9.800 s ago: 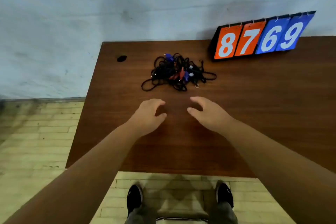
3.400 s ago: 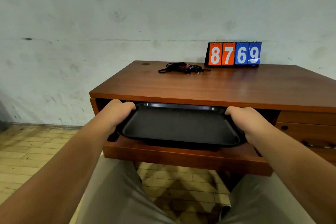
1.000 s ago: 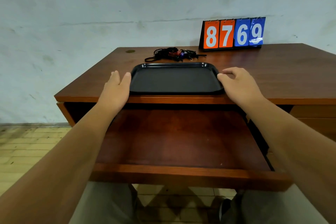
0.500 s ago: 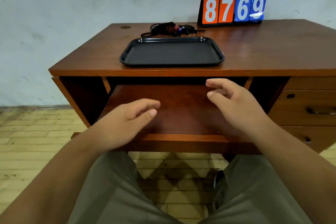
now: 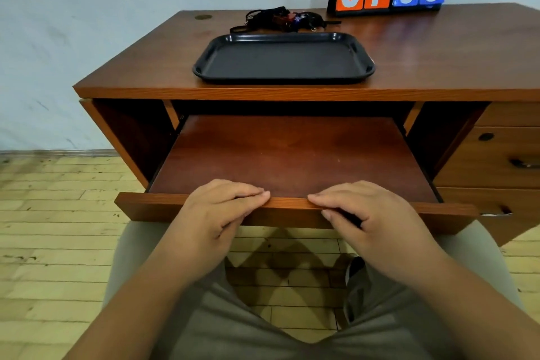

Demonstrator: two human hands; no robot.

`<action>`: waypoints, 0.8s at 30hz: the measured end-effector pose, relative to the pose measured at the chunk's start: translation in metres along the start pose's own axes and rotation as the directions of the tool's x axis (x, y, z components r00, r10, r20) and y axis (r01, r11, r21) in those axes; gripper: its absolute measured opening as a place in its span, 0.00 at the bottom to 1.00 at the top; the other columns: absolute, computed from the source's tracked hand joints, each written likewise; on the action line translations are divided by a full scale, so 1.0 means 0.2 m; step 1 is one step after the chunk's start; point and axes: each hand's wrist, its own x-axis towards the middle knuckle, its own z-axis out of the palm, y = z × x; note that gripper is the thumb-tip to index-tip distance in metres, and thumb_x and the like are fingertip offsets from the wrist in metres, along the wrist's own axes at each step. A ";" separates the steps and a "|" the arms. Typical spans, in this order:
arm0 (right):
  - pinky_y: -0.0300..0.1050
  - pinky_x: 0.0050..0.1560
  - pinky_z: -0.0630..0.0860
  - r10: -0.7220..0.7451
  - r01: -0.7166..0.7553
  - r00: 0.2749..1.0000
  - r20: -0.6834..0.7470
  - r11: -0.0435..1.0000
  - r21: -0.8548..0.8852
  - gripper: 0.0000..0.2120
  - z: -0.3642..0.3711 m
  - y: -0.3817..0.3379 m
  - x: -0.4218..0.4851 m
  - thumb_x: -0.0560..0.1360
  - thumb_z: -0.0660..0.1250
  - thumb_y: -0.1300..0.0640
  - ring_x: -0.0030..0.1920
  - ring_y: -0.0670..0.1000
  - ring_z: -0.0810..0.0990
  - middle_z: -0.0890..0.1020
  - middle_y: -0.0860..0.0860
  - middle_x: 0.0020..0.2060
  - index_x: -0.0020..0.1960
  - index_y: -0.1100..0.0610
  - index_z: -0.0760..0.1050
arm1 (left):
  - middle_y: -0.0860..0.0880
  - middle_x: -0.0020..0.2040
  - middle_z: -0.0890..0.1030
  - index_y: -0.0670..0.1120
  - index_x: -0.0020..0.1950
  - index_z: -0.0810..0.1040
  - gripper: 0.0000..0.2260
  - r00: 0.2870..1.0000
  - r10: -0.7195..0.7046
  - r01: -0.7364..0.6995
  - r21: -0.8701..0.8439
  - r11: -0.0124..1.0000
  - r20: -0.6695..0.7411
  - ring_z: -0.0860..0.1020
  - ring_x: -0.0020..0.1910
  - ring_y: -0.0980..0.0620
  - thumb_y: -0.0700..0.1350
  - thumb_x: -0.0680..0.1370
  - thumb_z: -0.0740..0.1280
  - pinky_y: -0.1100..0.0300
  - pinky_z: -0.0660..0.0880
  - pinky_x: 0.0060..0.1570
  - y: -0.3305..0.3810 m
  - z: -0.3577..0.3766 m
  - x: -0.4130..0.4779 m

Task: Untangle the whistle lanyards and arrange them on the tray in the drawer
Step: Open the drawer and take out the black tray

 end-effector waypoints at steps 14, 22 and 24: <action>0.56 0.57 0.74 -0.147 0.034 0.928 -0.341 0.948 -0.316 0.15 0.17 0.06 0.06 0.83 0.69 0.55 0.55 0.54 0.79 0.85 0.45 0.55 0.68 0.51 0.85 | 0.51 0.57 0.83 0.46 0.69 0.85 0.17 0.982 -0.060 0.112 0.299 0.948 -0.180 0.79 0.55 0.48 0.38 0.81 0.73 0.50 0.80 0.56 0.03 0.06 0.09; 0.53 0.64 0.72 -0.034 -0.062 0.946 -0.321 0.958 -0.282 0.19 0.17 0.10 0.17 0.81 0.71 0.54 0.62 0.53 0.76 0.84 0.42 0.63 0.71 0.49 0.82 | 0.55 0.60 0.84 0.49 0.69 0.85 0.16 0.971 -0.109 0.169 0.280 0.945 -0.215 0.80 0.57 0.50 0.43 0.81 0.73 0.55 0.79 0.59 -0.06 0.11 0.21; 0.52 0.66 0.73 -0.010 -0.083 0.949 -0.315 0.957 -0.280 0.22 0.18 0.13 0.20 0.81 0.71 0.54 0.64 0.53 0.75 0.82 0.43 0.67 0.74 0.50 0.80 | 0.55 0.61 0.84 0.49 0.70 0.85 0.17 0.969 -0.122 0.178 0.262 0.949 -0.215 0.79 0.59 0.50 0.43 0.81 0.73 0.55 0.79 0.61 -0.09 0.13 0.25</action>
